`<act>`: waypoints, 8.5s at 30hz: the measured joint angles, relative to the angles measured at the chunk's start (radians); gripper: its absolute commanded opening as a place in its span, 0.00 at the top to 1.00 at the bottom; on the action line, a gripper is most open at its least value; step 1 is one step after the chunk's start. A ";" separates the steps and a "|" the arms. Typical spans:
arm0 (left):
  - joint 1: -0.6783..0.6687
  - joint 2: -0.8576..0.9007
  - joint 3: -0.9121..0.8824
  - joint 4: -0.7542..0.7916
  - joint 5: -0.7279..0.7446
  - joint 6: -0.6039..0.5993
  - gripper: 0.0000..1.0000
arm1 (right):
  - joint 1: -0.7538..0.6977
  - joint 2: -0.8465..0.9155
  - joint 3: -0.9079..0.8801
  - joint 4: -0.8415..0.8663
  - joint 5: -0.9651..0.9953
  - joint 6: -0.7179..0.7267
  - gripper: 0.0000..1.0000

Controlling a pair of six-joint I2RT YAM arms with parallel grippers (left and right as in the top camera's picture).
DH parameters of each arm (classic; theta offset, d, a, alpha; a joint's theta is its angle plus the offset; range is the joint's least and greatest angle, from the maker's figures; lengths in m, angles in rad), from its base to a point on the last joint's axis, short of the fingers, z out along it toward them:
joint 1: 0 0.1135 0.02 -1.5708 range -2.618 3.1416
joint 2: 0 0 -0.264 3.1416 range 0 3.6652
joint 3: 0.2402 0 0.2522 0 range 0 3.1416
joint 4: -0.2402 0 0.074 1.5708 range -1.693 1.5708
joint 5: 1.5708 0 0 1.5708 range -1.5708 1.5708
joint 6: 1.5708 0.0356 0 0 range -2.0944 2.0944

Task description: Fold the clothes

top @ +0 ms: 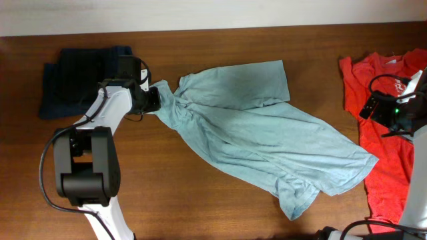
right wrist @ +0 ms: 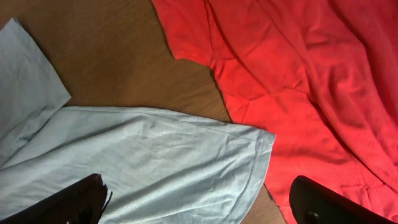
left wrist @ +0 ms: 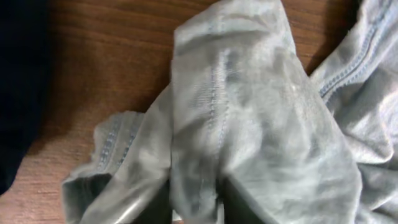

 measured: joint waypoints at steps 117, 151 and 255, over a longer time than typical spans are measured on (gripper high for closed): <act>0.176 -0.204 -0.334 -0.229 -0.042 -0.182 1.00 | 0.000 0.000 0.000 0.000 0.000 0.000 0.01; 0.344 -0.248 -0.362 -0.415 -0.277 -0.279 0.87 | 0.000 0.000 0.000 0.000 0.000 0.000 0.02; -0.363 0.544 0.880 -0.171 -0.034 0.222 1.00 | 0.000 0.000 0.000 0.000 0.000 0.000 0.01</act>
